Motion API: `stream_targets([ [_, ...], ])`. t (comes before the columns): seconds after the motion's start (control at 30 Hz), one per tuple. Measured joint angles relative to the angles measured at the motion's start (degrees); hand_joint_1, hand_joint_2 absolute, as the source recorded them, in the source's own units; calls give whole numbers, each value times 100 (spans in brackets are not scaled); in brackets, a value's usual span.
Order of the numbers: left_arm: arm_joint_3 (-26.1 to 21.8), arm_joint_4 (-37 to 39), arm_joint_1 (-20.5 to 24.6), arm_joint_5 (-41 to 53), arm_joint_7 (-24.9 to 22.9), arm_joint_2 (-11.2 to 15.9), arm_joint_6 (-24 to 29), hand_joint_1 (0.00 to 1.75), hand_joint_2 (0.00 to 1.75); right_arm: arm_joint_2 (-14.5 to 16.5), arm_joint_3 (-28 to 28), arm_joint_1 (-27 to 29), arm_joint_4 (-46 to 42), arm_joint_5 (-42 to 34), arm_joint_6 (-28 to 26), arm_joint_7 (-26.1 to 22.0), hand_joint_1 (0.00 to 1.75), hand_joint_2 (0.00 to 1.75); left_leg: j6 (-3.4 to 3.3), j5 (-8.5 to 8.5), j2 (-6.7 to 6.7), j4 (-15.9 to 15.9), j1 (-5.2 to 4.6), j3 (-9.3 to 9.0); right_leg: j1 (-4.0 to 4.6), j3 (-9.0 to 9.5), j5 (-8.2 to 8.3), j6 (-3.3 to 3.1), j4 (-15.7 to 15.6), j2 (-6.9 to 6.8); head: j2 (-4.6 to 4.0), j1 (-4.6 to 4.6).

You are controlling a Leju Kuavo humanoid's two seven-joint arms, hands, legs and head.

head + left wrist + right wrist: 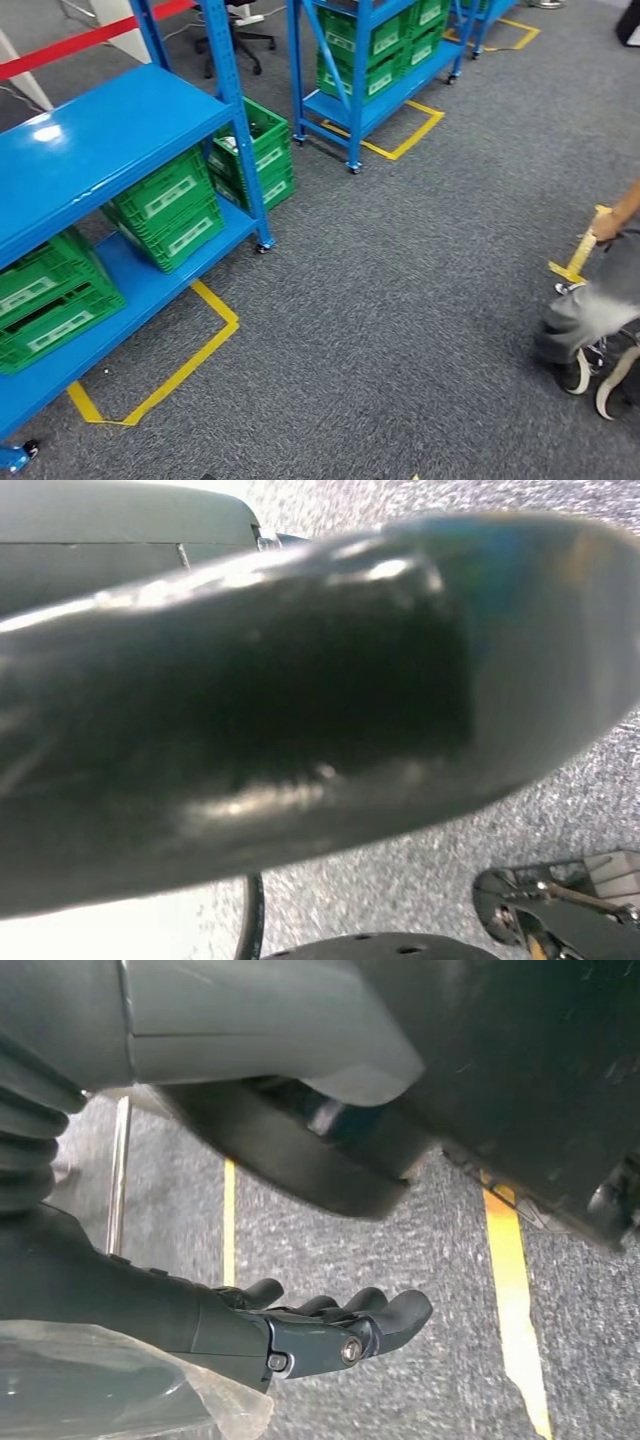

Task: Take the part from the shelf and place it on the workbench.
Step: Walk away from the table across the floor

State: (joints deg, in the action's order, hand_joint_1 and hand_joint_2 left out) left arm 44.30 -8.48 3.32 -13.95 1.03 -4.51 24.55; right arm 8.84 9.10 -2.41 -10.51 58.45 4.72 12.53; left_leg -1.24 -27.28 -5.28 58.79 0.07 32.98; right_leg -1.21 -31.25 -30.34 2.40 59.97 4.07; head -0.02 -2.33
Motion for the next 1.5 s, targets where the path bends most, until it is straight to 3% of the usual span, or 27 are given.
stream_targets([
  [0.07, 0, -1, -11, 0, 0, 1, -2, 0, 0, 1, 1, 15, 4, 1, -1, 2, 0, 0, 70, 24, -124, 25, 12, 66, 5, 69, -28, -40, -132, 87, 0, 5],
  [0.13, 0, 0, -38, 0, 9, 12, 2, 0, 0, 3, 1, 8, 4, 2, -3, 3, 0, 0, 131, 16, -158, 48, 25, 106, -2, 99, -15, -114, -156, -41, 1, 1],
  [0.2, 0, 0, -35, 1, 51, 19, 3, 0, 0, 7, 1, 13, 3, 10, 1, -1, 0, 0, 182, -181, 80, 374, 14, 253, -15, 134, -8, -196, -192, -205, 1, -41],
  [0.27, 1, -1, -14, 3, 100, 15, -9, 0, 0, 4, 1, 33, 3, 24, 11, -8, 0, 0, 224, -516, 367, 1093, 17, 587, 10, 155, -28, -247, -196, -389, 0, -79],
  [0.33, 4, -1, -15, 7, 122, 14, -24, 0, 0, -5, 2, 43, 3, 38, 24, -14, 0, 0, 242, -641, 451, 1594, 33, 821, 29, 174, -54, -266, -196, -561, 0, -80],
  [0.37, 5, -1, -23, 8, 134, 14, -27, 0, 0, -9, 2, 41, 3, 44, 27, -17, 0, 0, 237, -547, 466, 1555, 37, 799, 36, 190, -70, -266, -195, -633, 0, -82],
  [0.4, 7, -1, -30, 9, 152, 14, -27, 0, 0, -10, 1, 37, 2, 50, 30, -21, 0, 0, 221, -361, 492, 1295, 36, 669, 41, 216, -88, -260, -196, -700, 0, -82],
  [0.47, 10, -1, -25, 9, 196, 17, -20, 0, 0, -7, -3, 37, 2, 65, 44, -40, 0, 0, 154, -29, 727, 536, -16, 292, 65, 270, -145, -223, -196, -832, 0, -82],
  [0.53, 17, -1, 6, 10, 216, 16, -6, 0, 0, -1, -8, 42, 2, 72, 59, -64, 0, 0, 83, 31, 945, 110, -83, 84, 95, 302, -202, -170, -198, -965, 0, -78],
  [0.6, 33, 0, 9, 13, 208, 17, 7, 0, 0, 1, -8, 33, 2, 67, 64, -79, 0, 0, 39, -16, 887, 58, -102, 66, 109, 352, -240, -125, -225, -1098, 1, -74],
  [0.63, 42, 0, -7, 14, 206, 18, 10, 0, 0, 1, -7, 23, 1, 57, 66, -84, 0, 0, 18, -12, 821, 36, -87, 55, 105, 368, -268, -96, -228, -1091, 1, -70],
  [0.7, 53, 0, -27, 16, 236, 18, 14, 0, 0, 1, -5, 10, 0, 17, 66, -108, 0, 0, -32, 2, 696, -5, -48, 35, 86, 296, -447, -38, 18, -829, 1, -49],
  [0.77, 68, -1, -19, 21, 307, 9, 15, 0, 0, 1, -2, 23, -1, -38, 65, -151, 0, 0, -68, 9, 572, -15, -28, 33, 65, -78, -790, -5, 735, -509, 1, -16],
  [0.83, 84, -1, -13, 24, 360, 3, 15, 0, 0, 1, 2, 9, -2, -66, 63, -180, 0, 0, -82, 1, 433, -13, -26, 22, 61, -478, -956, 7, 1395, -436, 1, -5],
  [0.87, 88, -1, -15, 24, 374, 2, 15, 0, 0, 1, 4, -7, -3, -68, 63, -184, 0, 0, -81, -6, 356, -11, -23, 8, 60, -558, -861, 8, 1446, -427, 1, -3],
  [0.9, 90, -1, -17, 24, 384, 2, 14, 0, 0, 1, 4, -14, -3, -68, 63, -184, 0, 0, -74, -17, 270, -8, -16, -13, 56, -528, -649, 7, 1264, -409, 1, -5],
  [0.97, 92, -1, -15, 22, 393, -3, 13, 0, 0, 1, 5, 3, -1, -67, 68, -182, 0, 0, -36, -46, 94, 9, -4, -48, 32, -279, -158, 6, 527, -211, 0, 0],
  [1.0, 93, -1, -11, 19, 395, -5, 11, 0, 0, 1, 5, 17, 1, -67, 72, -185, 0, 0, -8, -59, 9, 31, -2, -41, 14, -148, -28, -2, 200, -81, 0, 0],
  [1.07, 94, -1, -13, 12, 397, -5, 9, 0, 0, 1, 9, 36, 4, -68, 84, -192, 0, 0, 59, -54, -124, 52, 7, 6, 8, -27, -5, -45, -51, 68, 1, 1],
  [1.13, 94, -1, -38, 9, 399, 3, 9, 0, 0, 5, 16, 27, 3, -71, 95, -200, 0, 0, 121, -39, -215, 48, 28, 37, 15, 15, 3, -119, -90, -34, 1, 1],
  [1.17, 94, -1, -50, 8, 400, 7, 11, 0, 0, 8, 20, 20, 3, -70, 99, -203, 0, 0, 148, -66, -162, 87, 23, 54, 10, 34, 11, -158, -106, -99, 1, -10],
  [1.2, 94, -1, -51, 8, 400, 10, 14, 0, 0, 11, 22, 20, 2, -70, 107, -207, 0, 0, 176, -145, -41, 218, 13, 112, 0, 55, 13, -196, -125, -176, 0, -34],
  [1.27, 94, -1, -29, 7, 400, 9, 22, 0, 0, 13, 25, 39, 2, -68, 121, -215, 0, 0, 227, -449, 292, 817, -1, 394, 3, 86, -4, -253, -143, -356, 0, -79],
  [1.33, 94, -1, -18, 6, 400, 7, 25, 0, 0, 11, 27, 53, 2, -62, 130, -225, 0, 0, 253, -706, 438, 1512, 14, 740, 19, 101, -32, -278, -142, -539, 0, -89],
  [1.37, 94, -1, -25, 4, 400, 5, 26, 0, 0, 10, 28, 51, 2, -58, 132, -229, 0, 0, 252, -695, 457, 1644, 19, 808, 25, 113, -47, -282, -142, -618, 0, -89],
  [1.4, 94, -1, -34, 3, 400, 4, 26, 0, 0, 10, 29, 47, 2, -55, 134, -234, 0, 0, 239, -569, 471, 1547, 20, 765, 32, 134, -64, -282, -142, -690, 0, -91],
  [1.5, 94, -1, -44, -10, 399, 10, 30, 0, 0, 13, 31, 42, 2, -54, 126, -262, 0, 0, 128, -32, 578, 480, -18, 250, 58, 194, -135, -234, -143, -836, 0, -88],
])
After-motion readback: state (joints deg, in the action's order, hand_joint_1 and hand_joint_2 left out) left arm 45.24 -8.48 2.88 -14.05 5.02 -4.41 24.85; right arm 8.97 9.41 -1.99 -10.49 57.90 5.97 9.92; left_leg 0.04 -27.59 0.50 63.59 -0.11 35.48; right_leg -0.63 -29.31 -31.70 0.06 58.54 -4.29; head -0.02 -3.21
